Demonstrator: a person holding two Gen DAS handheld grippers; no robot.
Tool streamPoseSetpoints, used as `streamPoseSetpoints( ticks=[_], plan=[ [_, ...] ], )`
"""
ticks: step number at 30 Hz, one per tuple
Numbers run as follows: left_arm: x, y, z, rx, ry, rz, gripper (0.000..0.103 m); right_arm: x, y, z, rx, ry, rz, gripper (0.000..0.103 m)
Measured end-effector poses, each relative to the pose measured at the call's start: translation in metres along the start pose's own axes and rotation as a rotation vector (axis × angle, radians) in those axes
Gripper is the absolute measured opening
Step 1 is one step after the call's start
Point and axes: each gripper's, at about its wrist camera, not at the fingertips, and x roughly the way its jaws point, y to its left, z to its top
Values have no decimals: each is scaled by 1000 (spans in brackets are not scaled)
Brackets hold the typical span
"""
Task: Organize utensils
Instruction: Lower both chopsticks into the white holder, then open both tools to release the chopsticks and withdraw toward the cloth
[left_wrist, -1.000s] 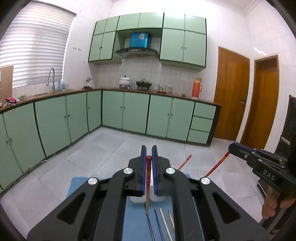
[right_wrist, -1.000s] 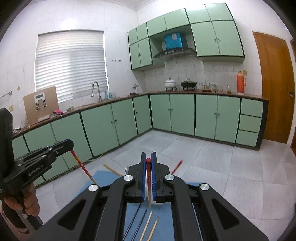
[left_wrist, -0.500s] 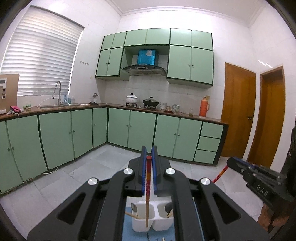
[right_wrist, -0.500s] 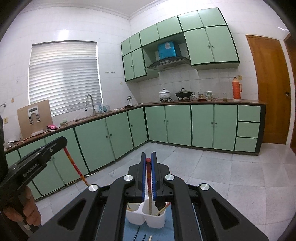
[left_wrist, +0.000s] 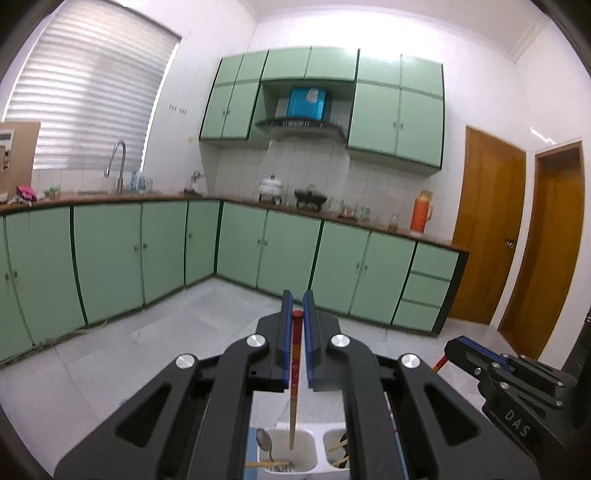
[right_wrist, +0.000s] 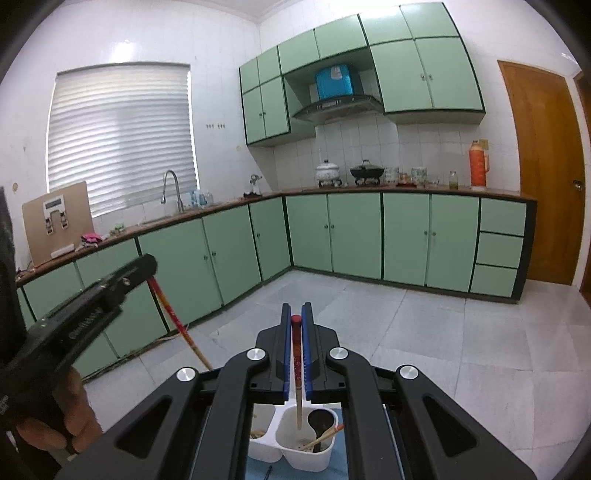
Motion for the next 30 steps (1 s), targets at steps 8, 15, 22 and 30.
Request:
streamPoseSetpoints(
  ticks=[8,15,22,30],
  plan=[
    [28,7,-33,28,115,20,5,26,-1,-29,1,73,-6,5],
    [37,14,-55,48,205,29,5,30,2,-49,-6,120,2,5],
    [24,21,-64,66,232,32,14,24,6,-55,-24,137,1,10],
    [-24,28,-57,63,154,27,57,-25,5,-47,-39,36,-42,47]
  ],
)
